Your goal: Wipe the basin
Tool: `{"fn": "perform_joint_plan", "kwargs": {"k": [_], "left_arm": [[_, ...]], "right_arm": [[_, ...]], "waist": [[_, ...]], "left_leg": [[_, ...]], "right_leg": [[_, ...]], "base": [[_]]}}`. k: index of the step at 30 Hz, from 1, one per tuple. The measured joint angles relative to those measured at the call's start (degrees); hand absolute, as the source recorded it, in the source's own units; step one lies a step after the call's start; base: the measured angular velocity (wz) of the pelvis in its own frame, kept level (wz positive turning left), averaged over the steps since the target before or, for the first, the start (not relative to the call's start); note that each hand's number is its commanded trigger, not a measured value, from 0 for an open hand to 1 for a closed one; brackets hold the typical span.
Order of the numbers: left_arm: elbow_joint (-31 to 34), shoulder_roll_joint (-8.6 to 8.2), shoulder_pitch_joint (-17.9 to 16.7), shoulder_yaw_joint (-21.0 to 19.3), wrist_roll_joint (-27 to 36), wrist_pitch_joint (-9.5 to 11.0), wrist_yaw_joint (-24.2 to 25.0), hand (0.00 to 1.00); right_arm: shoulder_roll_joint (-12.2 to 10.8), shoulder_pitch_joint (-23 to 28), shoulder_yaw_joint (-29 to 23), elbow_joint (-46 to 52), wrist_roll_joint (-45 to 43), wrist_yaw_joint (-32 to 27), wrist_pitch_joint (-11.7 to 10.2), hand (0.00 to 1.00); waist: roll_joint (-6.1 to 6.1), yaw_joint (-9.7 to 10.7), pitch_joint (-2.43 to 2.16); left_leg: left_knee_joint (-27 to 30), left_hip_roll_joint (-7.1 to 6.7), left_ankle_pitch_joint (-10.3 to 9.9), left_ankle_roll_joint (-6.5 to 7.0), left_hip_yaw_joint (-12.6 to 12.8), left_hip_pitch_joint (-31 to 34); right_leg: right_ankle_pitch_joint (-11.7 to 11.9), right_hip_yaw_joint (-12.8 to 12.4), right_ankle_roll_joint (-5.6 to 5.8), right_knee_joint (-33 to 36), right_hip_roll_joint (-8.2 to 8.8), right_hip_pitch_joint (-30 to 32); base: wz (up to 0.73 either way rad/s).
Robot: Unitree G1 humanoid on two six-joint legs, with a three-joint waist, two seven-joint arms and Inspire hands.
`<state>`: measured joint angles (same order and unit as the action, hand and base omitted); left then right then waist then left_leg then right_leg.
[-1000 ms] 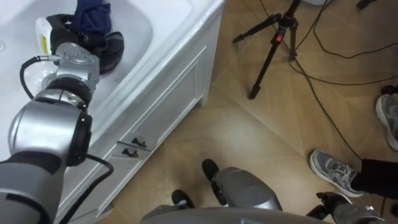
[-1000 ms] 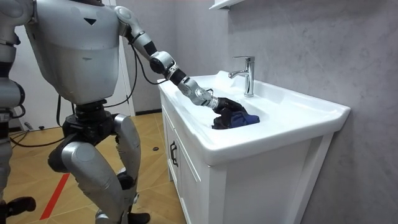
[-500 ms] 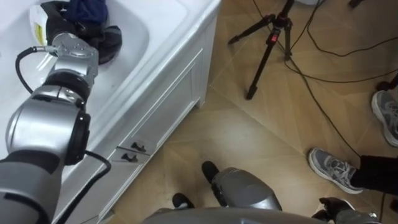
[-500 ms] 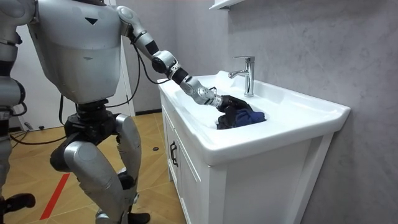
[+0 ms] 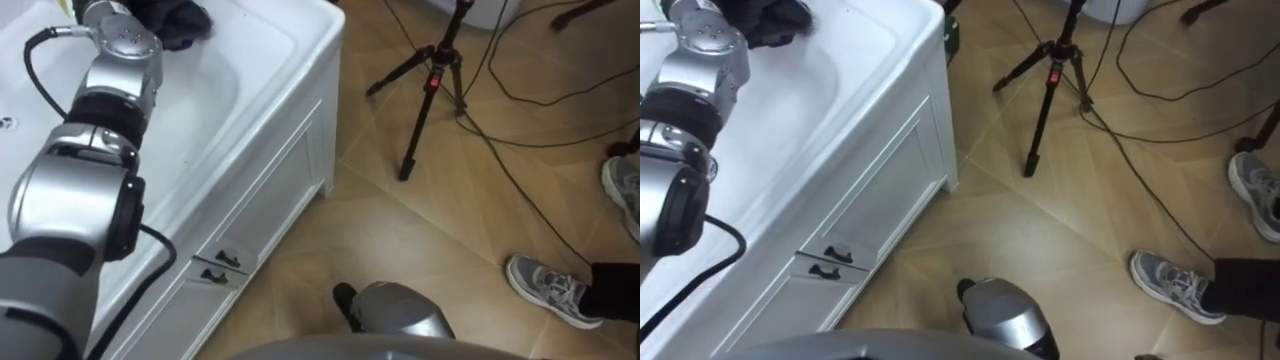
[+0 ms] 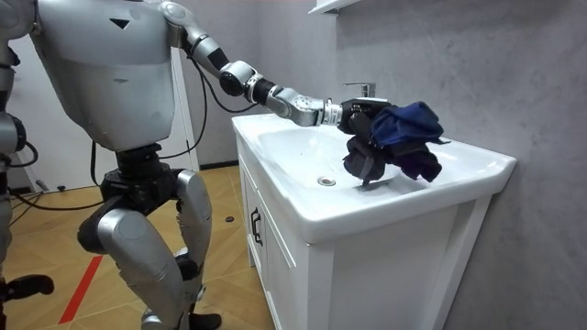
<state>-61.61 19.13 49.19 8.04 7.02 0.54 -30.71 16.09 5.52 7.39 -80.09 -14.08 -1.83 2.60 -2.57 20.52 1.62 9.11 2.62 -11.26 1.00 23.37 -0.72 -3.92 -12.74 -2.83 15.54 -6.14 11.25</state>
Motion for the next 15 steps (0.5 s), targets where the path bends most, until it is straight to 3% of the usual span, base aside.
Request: {"fn": "perform_joint_plan", "kwargs": {"k": [4, 8, 12, 15], "left_arm": [[1.7, 0.05, 0.0, -0.3, -0.7, 0.0, 0.0, 1.0], [4.1, 0.33, 0.0, -1.2, -2.9, 0.1, 0.1, 1.0], [4.8, 0.48, 0.0, -1.3, -4.4, 0.1, 0.4, 1.0], [4.8, 0.55, -0.2, -1.3, -4.9, 0.1, 0.5, 1.0]], "right_arm": [[0.0, 1.1, -3.6, 0.0, -0.2, 0.0, 0.0, 0.0], [-0.1, 2.0, -6.4, 0.7, -1.8, 0.0, 0.0, 0.0], [-0.5, 2.7, -7.7, 2.2, -4.6, -0.1, 0.1, 0.0], [-0.6, 2.6, -8.7, 2.2, -6.7, -0.1, 0.1, 0.0]], "waist": [[-0.5, -0.7, -0.43], [-0.5, -2.3, -0.54], [-0.62, -3.0, -1.44], [-0.64, -3.3, -1.56]], "left_leg": [[-0.5, -0.03, 0.0, -0.07, 0.0, -1.6], [-0.6, 0.03, -0.1, -0.22, 0.0, -3.9], [-1.0, 0.05, -0.3, -0.49, -0.2, -5.6], [-1.6, 0.05, -0.3, -0.51, -1.0, -7.0]], "right_leg": [[0.0, -1.0, -0.03, -0.5, -0.43, -1.4], [0.0, -1.6, -0.06, -1.1, -0.64, -3.7], [0.1, -1.6, -0.19, -2.0, -0.94, -5.5], [0.1, -1.5, -0.27, -2.3, -1.04, -7.3]], "base": [[-0.07], [-0.11], [0.0], [0.09]]}}
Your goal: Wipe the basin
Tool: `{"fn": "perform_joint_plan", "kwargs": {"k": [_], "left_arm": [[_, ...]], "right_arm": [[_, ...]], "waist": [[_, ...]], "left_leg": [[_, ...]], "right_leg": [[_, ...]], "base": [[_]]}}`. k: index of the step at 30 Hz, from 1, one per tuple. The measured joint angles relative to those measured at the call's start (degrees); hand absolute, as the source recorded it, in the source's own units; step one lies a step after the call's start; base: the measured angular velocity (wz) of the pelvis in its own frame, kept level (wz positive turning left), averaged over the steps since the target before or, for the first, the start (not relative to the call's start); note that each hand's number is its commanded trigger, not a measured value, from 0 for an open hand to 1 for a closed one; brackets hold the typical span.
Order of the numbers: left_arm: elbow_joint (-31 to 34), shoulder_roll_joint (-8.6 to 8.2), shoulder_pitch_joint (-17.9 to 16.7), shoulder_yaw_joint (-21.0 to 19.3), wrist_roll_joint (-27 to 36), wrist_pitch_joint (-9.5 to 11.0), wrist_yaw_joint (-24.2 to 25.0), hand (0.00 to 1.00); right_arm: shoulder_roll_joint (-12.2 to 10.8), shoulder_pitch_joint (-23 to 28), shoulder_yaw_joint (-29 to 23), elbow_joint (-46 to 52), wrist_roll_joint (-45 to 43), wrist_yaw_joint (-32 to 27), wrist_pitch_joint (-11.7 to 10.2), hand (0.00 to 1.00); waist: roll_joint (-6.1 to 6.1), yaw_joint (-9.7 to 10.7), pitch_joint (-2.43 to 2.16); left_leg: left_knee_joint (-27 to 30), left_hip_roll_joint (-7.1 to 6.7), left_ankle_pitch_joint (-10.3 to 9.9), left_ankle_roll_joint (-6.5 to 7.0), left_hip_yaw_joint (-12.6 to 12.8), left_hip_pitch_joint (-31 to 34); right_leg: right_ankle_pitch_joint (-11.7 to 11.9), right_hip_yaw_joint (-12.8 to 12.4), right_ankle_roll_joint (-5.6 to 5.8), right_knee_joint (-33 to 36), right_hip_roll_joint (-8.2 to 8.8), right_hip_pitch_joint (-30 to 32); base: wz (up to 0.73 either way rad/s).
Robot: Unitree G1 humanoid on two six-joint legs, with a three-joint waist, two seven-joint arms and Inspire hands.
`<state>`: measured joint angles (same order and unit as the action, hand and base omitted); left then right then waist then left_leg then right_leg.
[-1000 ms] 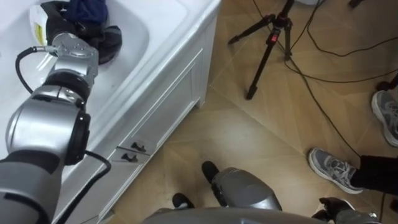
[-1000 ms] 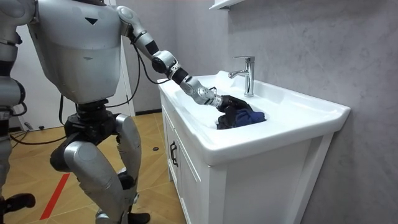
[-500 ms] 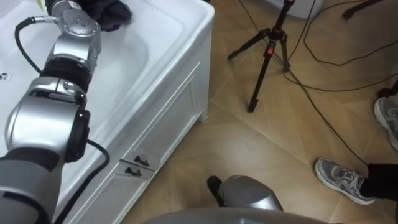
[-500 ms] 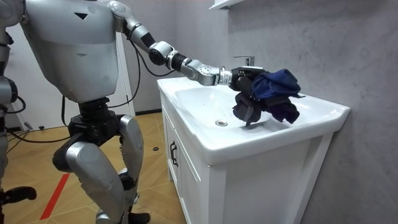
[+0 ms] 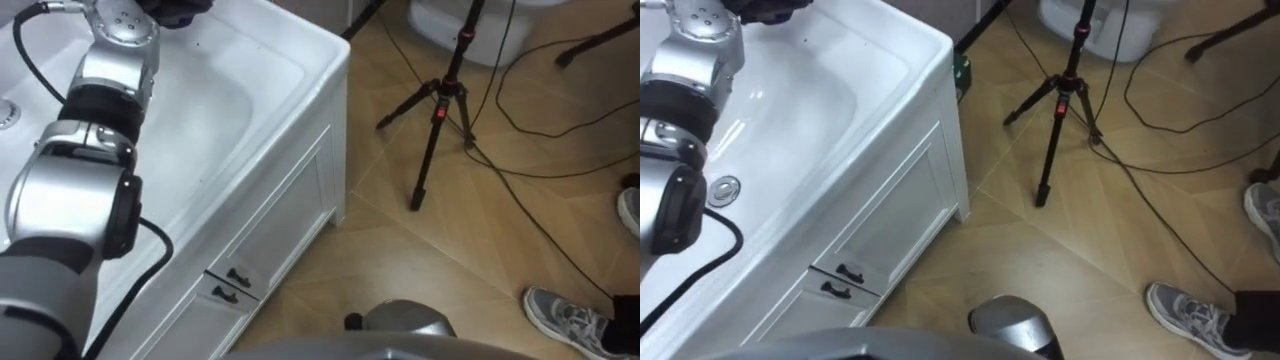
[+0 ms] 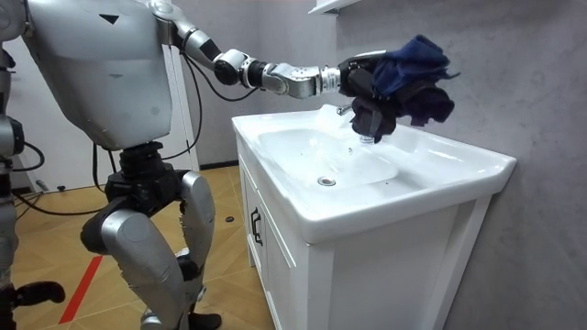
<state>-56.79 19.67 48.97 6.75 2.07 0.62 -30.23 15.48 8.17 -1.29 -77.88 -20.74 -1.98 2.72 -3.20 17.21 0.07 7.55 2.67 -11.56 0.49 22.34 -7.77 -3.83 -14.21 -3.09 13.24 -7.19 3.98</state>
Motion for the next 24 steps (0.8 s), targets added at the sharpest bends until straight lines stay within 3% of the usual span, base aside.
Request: {"fn": "perform_joint_plan", "kwargs": {"k": [4, 7, 10, 15, 20, 24], "left_arm": [[0.0, 0.27, -0.8, 0.0, 0.0, 0.0, 0.4, 1.0], [0.1, 1.76, -2.1, -0.1, 0.0, 0.0, 1.2, 1.0], [3.2, 2.07, -5.9, -2.2, 0.0, 0.0, 1.3, 1.0], [4.6, 2.07, -10.6, -2.5, -3.2, 0.0, 1.8, 1.0], [4.8, 2.1, -11.1, -2.6, -7.1, 0.0, 0.7, 1.0], [8.1, 2.09, -12.3, -2.6, -8.1, 0.1, -0.7, 1.0]], "right_arm": [[0.0, 0.1, -0.1, 0.0, -0.3, 0.1, 0.7, 0.0], [0.0, 0.3, -0.2, 0.6, -0.3, 0.2, 1.1, 0.0], [0.0, 0.4, -0.9, 0.7, -0.3, 0.3, 1.4, 0.0], [-0.4, 0.3, -1.1, 0.3, -0.3, 0.3, 2.2, 0.0], [-0.5, -0.4, -1.1, 0.0, -0.3, 1.1, 2.3, 0.0], [-0.6, -0.4, -1.1, 0.0, 0.0, 1.4, 1.9, 0.0]], "waist": [[-0.05, -0.3, -0.09], [-0.09, -0.5, -0.16], [-0.03, -0.7, -0.33], [0.25, -2.0, -0.39], [0.43, -3.0, -0.39], [0.23, -3.5, -0.27]], "left_leg": [[-0.2, 0.04, -0.1, -0.18, -0.7, -0.9], [-0.2, 0.43, -0.2, -0.22, -0.9, -0.8], [-0.1, 0.51, -0.2, -0.32, -1.1, -1.0], [0.1, 0.51, -0.3, -0.39, -2.5, -0.8], [0.2, 0.52, -0.3, -0.39, -3.9, -0.2], [0.2, 0.5, -0.3, -0.43, -5.3, 0.0]], "right_leg": [[-0.1, 0.1, -0.02, -0.7, -0.08, -1.5], [-0.1, 0.3, -0.03, -0.7, -0.06, -1.6], [-0.1, 0.5, -0.15, -0.8, -0.15, -1.8], [-0.2, 1.8, -0.44, -0.9, 0.19, -1.9], [-0.1, 2.3, -0.46, -1.6, 0.27, -1.9], [-0.1, 4.1, -0.78, -2.7, 0.67, -2.6]], "base": [[0.06], [0.02], [0.03], [0.07], [0.12], [0.15]]}}
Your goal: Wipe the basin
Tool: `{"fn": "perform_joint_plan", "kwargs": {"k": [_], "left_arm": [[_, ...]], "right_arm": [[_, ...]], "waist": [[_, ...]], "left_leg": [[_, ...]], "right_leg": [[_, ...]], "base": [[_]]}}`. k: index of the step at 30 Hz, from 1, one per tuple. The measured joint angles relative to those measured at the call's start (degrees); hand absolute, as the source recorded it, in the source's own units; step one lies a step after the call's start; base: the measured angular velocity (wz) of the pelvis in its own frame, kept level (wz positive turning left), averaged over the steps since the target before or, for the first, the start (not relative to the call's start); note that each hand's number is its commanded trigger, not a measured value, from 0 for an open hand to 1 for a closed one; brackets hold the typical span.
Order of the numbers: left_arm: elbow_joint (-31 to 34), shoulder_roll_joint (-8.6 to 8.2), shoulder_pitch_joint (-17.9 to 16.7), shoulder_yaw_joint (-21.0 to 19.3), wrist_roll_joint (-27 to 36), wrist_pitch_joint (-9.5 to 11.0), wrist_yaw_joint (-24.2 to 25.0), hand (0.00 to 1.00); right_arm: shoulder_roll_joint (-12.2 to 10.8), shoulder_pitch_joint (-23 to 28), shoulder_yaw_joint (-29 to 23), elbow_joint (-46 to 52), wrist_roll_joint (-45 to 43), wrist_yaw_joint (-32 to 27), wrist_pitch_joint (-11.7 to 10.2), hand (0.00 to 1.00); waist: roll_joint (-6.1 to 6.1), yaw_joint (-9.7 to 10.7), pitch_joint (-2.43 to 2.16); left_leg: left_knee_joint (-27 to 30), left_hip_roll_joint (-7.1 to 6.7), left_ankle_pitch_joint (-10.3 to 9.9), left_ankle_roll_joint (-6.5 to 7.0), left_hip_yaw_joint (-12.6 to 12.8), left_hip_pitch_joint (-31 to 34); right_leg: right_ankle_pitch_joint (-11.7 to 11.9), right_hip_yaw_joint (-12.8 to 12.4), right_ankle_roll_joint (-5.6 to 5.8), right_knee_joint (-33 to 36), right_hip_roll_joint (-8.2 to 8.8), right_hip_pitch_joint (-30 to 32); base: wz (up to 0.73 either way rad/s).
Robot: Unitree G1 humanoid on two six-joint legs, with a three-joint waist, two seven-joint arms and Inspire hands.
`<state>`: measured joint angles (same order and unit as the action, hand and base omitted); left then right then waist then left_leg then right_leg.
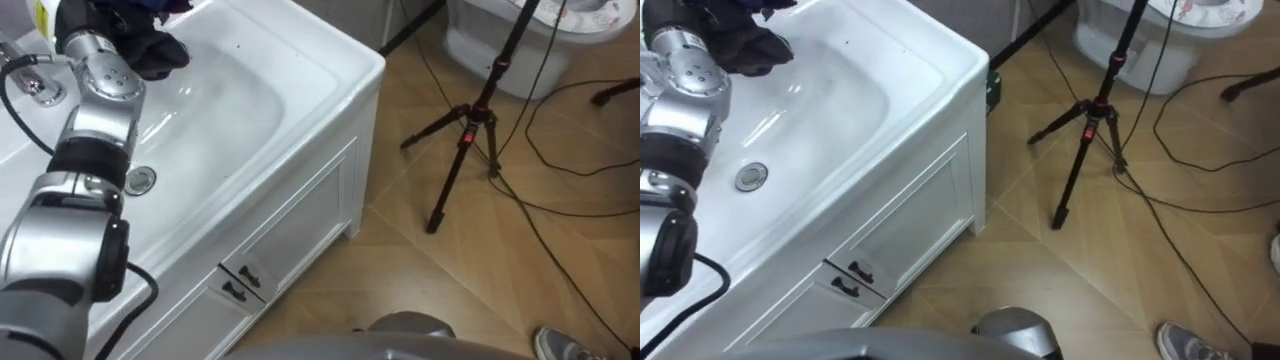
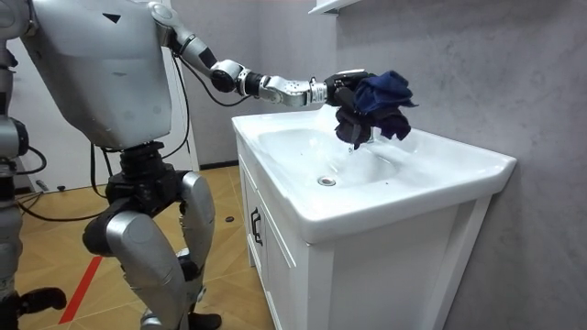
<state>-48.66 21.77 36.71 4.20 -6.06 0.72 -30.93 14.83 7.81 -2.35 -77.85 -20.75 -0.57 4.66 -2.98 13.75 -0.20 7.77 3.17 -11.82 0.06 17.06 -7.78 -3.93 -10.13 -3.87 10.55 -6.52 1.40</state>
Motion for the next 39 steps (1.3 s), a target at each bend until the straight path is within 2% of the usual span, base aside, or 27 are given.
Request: {"fn": "perform_joint_plan", "kwargs": {"k": [4, 6, 8, 16, 19, 22, 26, 32, 36, 39], "left_arm": [[3.7, -0.02, -4.1, 0.0, -1.0, 0.1, 0.0, 1.0], [6.6, -0.01, -7.2, 0.0, -2.9, 0.2, 0.0, 1.0], [7.4, -0.02, -8.7, 0.0, -3.8, 0.2, 0.0, 1.0], [7.5, -0.07, -11.8, 0.4, -6.1, 0.2, -0.7, 1.0], [7.5, -0.07, -12.2, 0.4, -7.1, 0.2, -1.0, 1.0], [7.5, -0.26, -12.7, 0.4, -9.5, 1.3, -1.0, 1.0], [8.6, -0.56, -15.2, 0.5, -13.3, 3.0, -1.1, 1.0], [11.2, -1.13, -19.3, 0.5, -21.4, 3.5, -1.0, 1.0], [11.5, -2.27, -21.2, 0.5, -21.7, 3.5, -0.8, 1.0], [10.7, -3.17, -24.4, 0.4, -21.7, 2.9, 0.4, 1.0]], "right_arm": [[-0.2, 0.2, 0.0, 0.1, 0.2, 0.5, -0.1, 0.0], [-0.2, 0.1, 0.0, 0.2, 0.2, 1.0, -0.3, 0.0], [-0.4, 0.0, 0.0, 0.1, 0.3, 1.3, -0.3, 0.0], [-0.7, -2.0, 1.5, -0.3, 1.2, 1.4, -0.3, 0.0], [-0.7, -2.2, 2.3, -0.1, 0.9, 1.5, -0.4, 0.0], [-0.7, -2.1, 2.3, 0.2, 1.0, 1.5, -0.9, 0.0], [-0.7, -2.2, 2.4, 0.1, 1.2, 1.6, -0.9, 0.0], [-1.5, -2.2, 2.2, 0.2, 2.2, 1.9, -0.6, 0.0], [-1.5, -2.1, 2.2, -0.3, 2.7, 1.7, 0.4, 0.0], [-1.6, -2.2, 2.2, -0.2, 3.5, 1.5, 0.4, 0.0]], "waist": [[0.04, 0.0, 0.1], [0.15, 0.0, 0.23], [0.31, -0.1, 0.37], [-0.1, -0.5, 0.73], [-0.19, -1.2, 0.76], [-0.23, -1.5, 0.75], [-0.45, -1.8, 0.59], [-0.27, -1.8, 0.27], [-0.12, -1.8, -0.15], [-0.13, -2.2, -0.14]], "left_leg": [[0.0, 0.04, 0.0, -0.06, -0.3, -0.7], [0.0, 0.05, 0.0, -0.09, -0.7, -0.7], [0.0, 0.04, 0.0, -0.13, -1.4, -0.7], [0.0, 0.0, 0.1, -0.19, -4.0, -0.3], [0.0, -0.11, 0.1, -0.19, -6.1, -0.2], [0.1, -0.6, 0.1, -0.23, -7.7, -0.2], [0.1, -0.75, 0.1, -0.24, -8.5, -0.5], [0.1, -0.83, 0.1, -0.24, -9.7, -0.6], [0.1, -0.83, 0.1, -0.24, -9.7, -1.0], [0.1, -0.83, 0.1, -0.24, -10.0, -1.0]], "right_leg": [[-0.3, 0.9, -0.32, -0.5, 0.18, -1.1], [-0.4, 1.3, -0.4, -0.9, 0.19, -1.3], [-0.4, 1.5, -0.48, -0.9, 0.19, -1.4], [-0.8, 2.9, -0.55, -0.9, 0.49, -1.7], [-0.8, 3.7, -0.64, -1.0, 0.62, -1.8], [-1.1, 4.9, -0.75, -1.1, 0.92, -2.3], [-1.7, 5.6, -0.85, -0.8, 1.13, -2.6], [-2.1, 6.2, -0.99, -0.9, 1.21, -2.6], [-2.2, 6.4, -1.03, -1.0, 1.22, -3.4], [-2.2, 6.5, -1.04, -1.0, 1.2, -3.4]], "base": [[0.09], [0.09], [0.08], [0.11], [0.08], [0.22], [0.09], [0.04], [0.0], [0.0]]}}
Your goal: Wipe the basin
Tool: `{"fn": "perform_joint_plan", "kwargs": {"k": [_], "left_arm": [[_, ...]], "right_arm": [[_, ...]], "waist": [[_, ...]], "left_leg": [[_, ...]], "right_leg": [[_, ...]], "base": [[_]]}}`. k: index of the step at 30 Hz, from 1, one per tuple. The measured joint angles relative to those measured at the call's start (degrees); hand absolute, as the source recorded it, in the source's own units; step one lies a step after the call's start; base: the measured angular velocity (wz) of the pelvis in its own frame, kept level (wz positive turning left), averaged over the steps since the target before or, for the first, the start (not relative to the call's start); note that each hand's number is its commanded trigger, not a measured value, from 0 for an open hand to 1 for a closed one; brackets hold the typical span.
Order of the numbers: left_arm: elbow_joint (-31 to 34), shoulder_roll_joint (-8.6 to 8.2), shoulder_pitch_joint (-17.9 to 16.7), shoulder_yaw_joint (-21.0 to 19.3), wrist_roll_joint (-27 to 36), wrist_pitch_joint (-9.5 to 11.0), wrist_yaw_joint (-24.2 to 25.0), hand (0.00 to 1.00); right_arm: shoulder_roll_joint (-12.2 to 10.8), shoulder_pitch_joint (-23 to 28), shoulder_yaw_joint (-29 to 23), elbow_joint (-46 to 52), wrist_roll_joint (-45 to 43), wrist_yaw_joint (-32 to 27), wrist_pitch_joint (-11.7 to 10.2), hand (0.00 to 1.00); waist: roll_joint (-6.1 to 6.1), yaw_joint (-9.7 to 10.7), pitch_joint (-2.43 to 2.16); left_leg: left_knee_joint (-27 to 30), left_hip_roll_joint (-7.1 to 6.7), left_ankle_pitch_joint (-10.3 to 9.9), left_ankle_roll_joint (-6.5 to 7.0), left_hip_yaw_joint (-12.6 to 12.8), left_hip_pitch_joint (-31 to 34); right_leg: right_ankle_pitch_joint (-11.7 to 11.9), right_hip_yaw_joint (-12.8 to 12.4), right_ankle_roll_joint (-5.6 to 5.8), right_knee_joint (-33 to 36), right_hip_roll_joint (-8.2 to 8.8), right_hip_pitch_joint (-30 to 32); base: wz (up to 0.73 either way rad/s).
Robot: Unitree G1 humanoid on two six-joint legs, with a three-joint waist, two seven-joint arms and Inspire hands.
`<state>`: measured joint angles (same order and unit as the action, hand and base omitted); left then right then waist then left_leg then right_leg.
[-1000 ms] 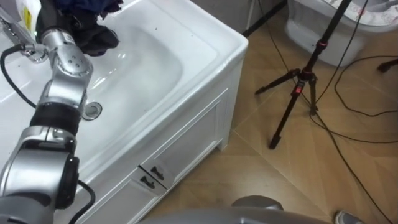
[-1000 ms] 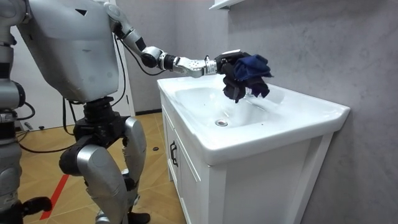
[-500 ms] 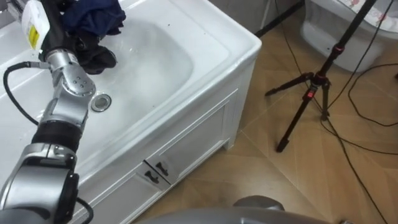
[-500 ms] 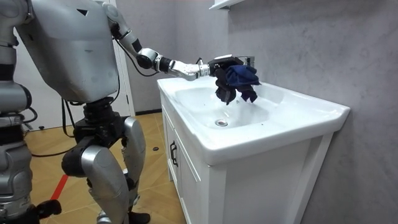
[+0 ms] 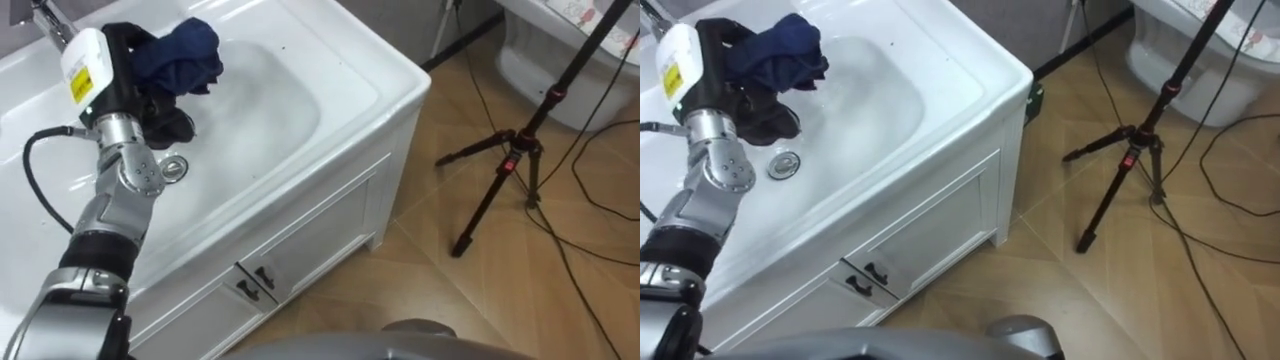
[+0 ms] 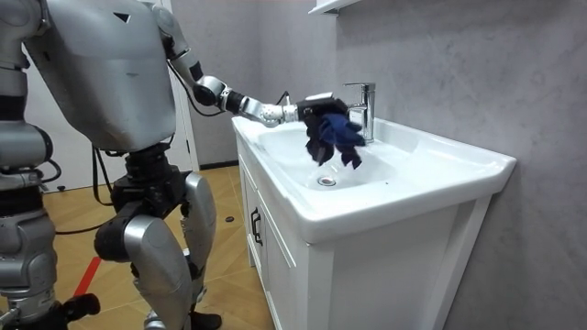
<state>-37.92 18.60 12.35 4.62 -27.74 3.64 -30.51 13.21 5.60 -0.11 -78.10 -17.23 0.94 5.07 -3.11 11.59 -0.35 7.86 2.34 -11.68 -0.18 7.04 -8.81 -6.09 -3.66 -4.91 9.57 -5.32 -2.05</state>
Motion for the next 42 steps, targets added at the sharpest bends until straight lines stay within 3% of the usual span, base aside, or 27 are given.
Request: {"fn": "perform_joint_plan", "kwargs": {"k": [4, 8, 13, 16, 17, 22, 28, 34, 42], "left_arm": [[-0.3, -0.33, -3.8, 0.0, 0.1, -1.2, 1.8, 1.0], [-2.3, -0.38, -6.2, -2.1, 0.0, -1.1, 2.2, 1.0], [-7.5, -0.48, -6.3, -6.4, 0.1, -1.3, 2.1, 1.0], [-9.0, -0.32, -6.5, -7.0, 0.1, -1.3, 2.1, 1.0], [-9.0, -0.31, -7.0, -7.0, 0.2, -1.3, 2.1, 1.0], [-9.0, -0.31, -7.5, -7.1, 0.1, -1.3, 2.1, 1.0], [-8.9, -0.27, -8.1, -10.6, 0.1, -1.2, 2.4, 1.0], [-7.8, -0.26, -8.1, -13.7, 0.1, -1.4, 2.2, 1.0], [-2.8, -0.28, -9.0, -13.7, 0.1, -1.8, -1.0, 1.0]], "right_arm": [[0.0, 0.0, 0.0, -0.1, 0.5, -0.2, 0.0, 0.0], [-0.1, 0.1, 0.0, -0.3, 0.8, -0.4, -0.2, 0.0], [-0.4, 0.0, -0.1, 0.2, -1.1, 0.6, -0.2, 0.0], [-0.4, -0.2, 0.0, 0.6, -1.3, 1.3, -0.6, 0.0], [-0.4, -0.2, 0.0, 0.8, -1.2, 1.3, -0.6, 0.0], [-0.4, -0.2, 0.0, 2.2, -1.1, 1.1, -0.6, 0.0], [-0.1, -0.4, -1.3, 2.6, -0.9, 1.1, -0.8, 0.0], [0.1, -0.1, -1.3, 2.5, -0.5, 0.8, -0.8, 0.0], [0.1, 0.0, -1.3, 2.6, -0.5, -0.7, -1.3, 0.0]], "waist": [[0.66, -1.3, 0.42], [0.52, -3.0, 0.39], [-0.47, -3.9, -0.13], [-0.93, -4.2, 0.0], [-0.64, -4.2, 0.17], [-0.71, -4.2, 0.15], [-0.49, -4.8, 0.07], [-0.34, -7.2, -0.45], [-0.19, -7.4, -0.06]], "left_leg": [[0.1, -0.07, 0.0, -0.01, -1.1, 0.2], [-0.1, -0.18, 0.0, -0.04, -1.8, 0.5], [-0.1, -0.27, 0.0, -0.05, -2.6, 1.0], [-0.1, -0.28, 0.0, -0.07, -2.7, 0.5], [-0.1, -0.35, 0.0, -0.07, -3.0, 0.3], [0.0, -0.61, 0.0, -0.07, -4.0, 0.1], [-0.1, -0.67, 0.0, -0.07, -4.1, 0.3], [-0.1, -0.72, 0.0, -0.06, -4.1, 0.3], [-0.1, -0.88, 0.0, -0.06, -4.9, 0.5]], "right_leg": [[0.0, 0.2, 0.01, -0.5, 0.04, 0.2], [0.1, 0.8, 0.14, -0.9, 0.18, 0.1], [0.1, 2.1, 0.12, -0.8, 0.43, -0.2], [-0.1, 2.5, 0.04, -0.9, 0.51, -0.9], [-0.4, 2.4, 0.05, -0.9, 0.57, -1.0], [-1.2, 2.9, 0.06, -0.7, 0.76, -0.9], [-1.4, 4.1, -0.04, -0.7, 0.99, -1.0], [-1.4, 4.0, -0.04, -0.8, 1.01, -1.1], [-1.5, 5.1, 0.11, -0.9, 1.31, -1.3]], "base": [[0.09], [0.11], [0.11], [0.06], [0.05], [0.09], [0.04], [0.01], [0.08]]}}
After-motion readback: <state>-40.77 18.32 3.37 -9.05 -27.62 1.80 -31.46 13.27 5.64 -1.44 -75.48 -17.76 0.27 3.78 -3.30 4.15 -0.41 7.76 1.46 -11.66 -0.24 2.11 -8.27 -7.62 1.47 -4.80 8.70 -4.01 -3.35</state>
